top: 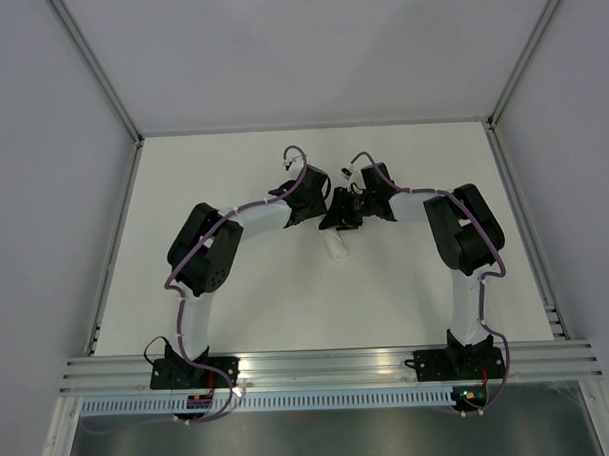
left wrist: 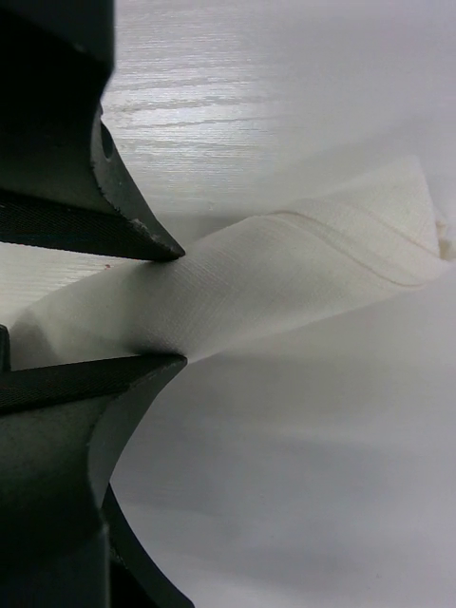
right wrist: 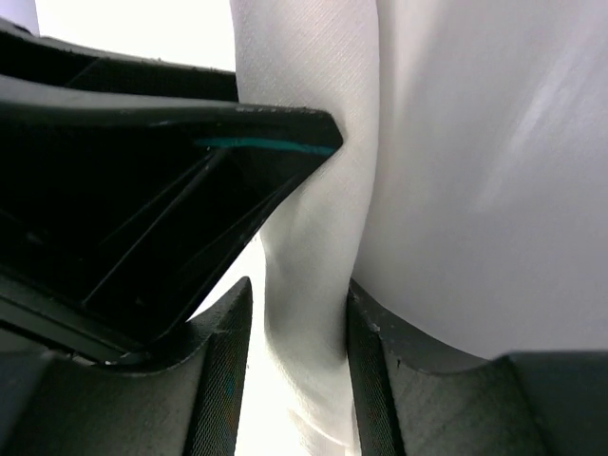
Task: Fold the napkin, place the utensils inside, and roll it up
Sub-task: Roll the napkin with the utensil
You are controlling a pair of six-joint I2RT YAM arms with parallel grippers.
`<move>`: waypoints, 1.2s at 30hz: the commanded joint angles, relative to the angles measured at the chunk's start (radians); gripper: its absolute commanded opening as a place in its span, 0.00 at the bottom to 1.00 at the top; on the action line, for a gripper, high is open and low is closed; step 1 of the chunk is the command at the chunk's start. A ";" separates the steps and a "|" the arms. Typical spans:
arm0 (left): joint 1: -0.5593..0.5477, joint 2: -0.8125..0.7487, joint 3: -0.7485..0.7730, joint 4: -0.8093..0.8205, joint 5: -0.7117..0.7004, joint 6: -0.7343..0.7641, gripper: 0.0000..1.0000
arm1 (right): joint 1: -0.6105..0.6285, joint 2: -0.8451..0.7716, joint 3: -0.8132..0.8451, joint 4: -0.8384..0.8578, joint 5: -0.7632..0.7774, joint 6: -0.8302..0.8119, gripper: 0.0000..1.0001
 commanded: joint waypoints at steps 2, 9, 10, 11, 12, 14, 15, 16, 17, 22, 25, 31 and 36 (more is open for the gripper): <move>-0.002 0.061 0.112 -0.109 0.046 0.158 0.48 | 0.001 0.014 0.000 0.024 0.074 0.015 0.51; 0.006 0.107 0.182 -0.163 0.115 0.257 0.47 | -0.014 -0.070 -0.022 0.002 0.074 -0.032 0.59; 0.006 0.110 0.185 -0.164 0.121 0.271 0.47 | -0.020 -0.081 -0.026 -0.002 0.071 -0.048 0.59; 0.006 0.112 0.189 -0.163 0.129 0.279 0.47 | -0.028 -0.093 -0.031 -0.008 0.064 -0.054 0.60; 0.006 0.117 0.192 -0.164 0.139 0.285 0.47 | -0.034 -0.116 -0.034 -0.013 0.059 -0.063 0.61; 0.006 0.114 0.197 -0.161 0.149 0.297 0.47 | -0.051 -0.139 -0.046 -0.018 0.032 -0.083 0.62; 0.007 0.114 0.199 -0.161 0.158 0.303 0.48 | -0.055 -0.160 -0.046 -0.022 0.019 -0.091 0.62; 0.006 0.114 0.202 -0.160 0.161 0.311 0.48 | -0.060 -0.171 -0.050 -0.022 0.007 -0.100 0.62; 0.006 0.112 0.206 -0.158 0.163 0.316 0.48 | -0.068 -0.182 -0.050 -0.036 -0.019 -0.123 0.63; 0.006 0.101 0.223 -0.160 0.166 0.334 0.50 | -0.072 -0.257 -0.053 -0.096 -0.045 -0.186 0.63; 0.006 0.091 0.235 -0.160 0.172 0.337 0.52 | -0.074 -0.286 -0.053 -0.126 -0.047 -0.221 0.64; 0.007 0.048 0.243 -0.157 0.166 0.337 0.55 | -0.098 -0.320 -0.047 -0.160 -0.053 -0.255 0.64; 0.010 0.012 0.242 -0.160 0.158 0.340 0.56 | -0.124 -0.334 -0.011 -0.203 -0.059 -0.286 0.65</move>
